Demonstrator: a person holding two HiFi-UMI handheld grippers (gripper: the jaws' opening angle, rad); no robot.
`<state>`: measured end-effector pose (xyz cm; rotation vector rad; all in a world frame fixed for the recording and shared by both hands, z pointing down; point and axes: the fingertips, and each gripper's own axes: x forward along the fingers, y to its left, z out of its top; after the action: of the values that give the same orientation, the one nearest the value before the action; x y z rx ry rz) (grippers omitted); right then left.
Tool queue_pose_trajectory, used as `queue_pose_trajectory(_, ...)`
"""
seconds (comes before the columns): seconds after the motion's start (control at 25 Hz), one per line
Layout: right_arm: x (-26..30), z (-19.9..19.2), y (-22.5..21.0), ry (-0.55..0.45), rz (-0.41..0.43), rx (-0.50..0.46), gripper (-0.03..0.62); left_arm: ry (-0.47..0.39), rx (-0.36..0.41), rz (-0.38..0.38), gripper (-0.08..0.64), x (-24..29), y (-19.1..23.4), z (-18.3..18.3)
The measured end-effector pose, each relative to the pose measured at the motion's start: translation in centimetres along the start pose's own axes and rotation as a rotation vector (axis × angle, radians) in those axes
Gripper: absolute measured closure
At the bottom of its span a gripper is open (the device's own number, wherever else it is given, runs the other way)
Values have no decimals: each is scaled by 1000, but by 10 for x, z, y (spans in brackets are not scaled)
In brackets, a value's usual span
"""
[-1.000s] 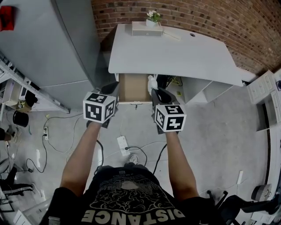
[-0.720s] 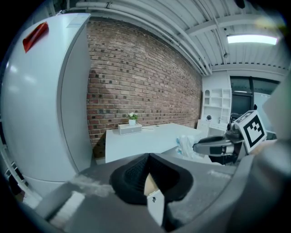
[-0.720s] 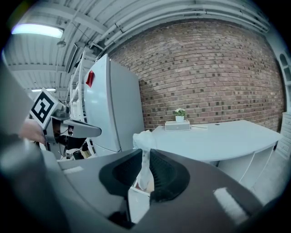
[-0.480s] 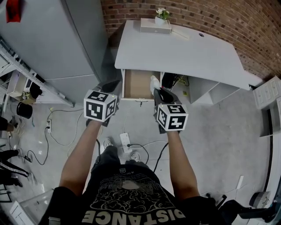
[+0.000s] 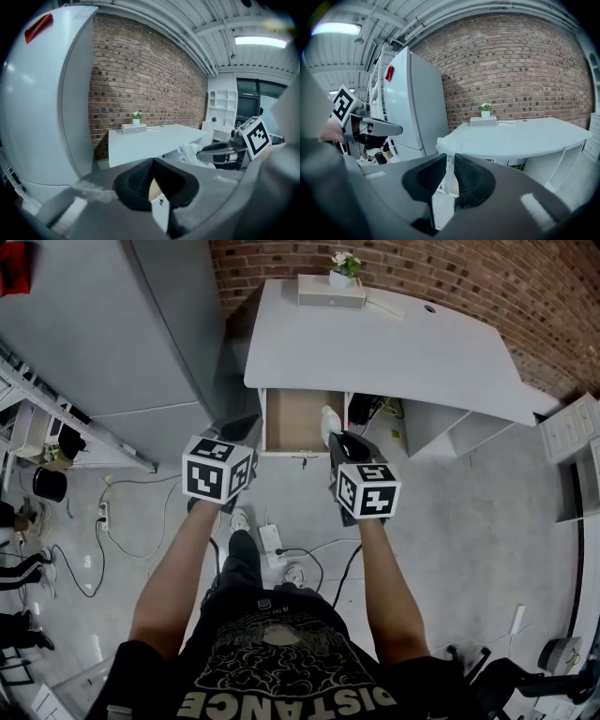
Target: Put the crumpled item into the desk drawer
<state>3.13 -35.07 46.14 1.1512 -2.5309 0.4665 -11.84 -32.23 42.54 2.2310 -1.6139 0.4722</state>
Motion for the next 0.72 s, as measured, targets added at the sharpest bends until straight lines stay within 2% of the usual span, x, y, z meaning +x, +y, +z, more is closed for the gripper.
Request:
queue_pose_trajectory(0.32, 45, -26, -3, 66, -37, 28, 537, 51, -24, -73, 561, 43, 31, -21)
queue_pose_trajectory(0.72, 87, -56, -17, 154, -97, 74, 535, 154, -24, -179, 561, 89, 47, -56)
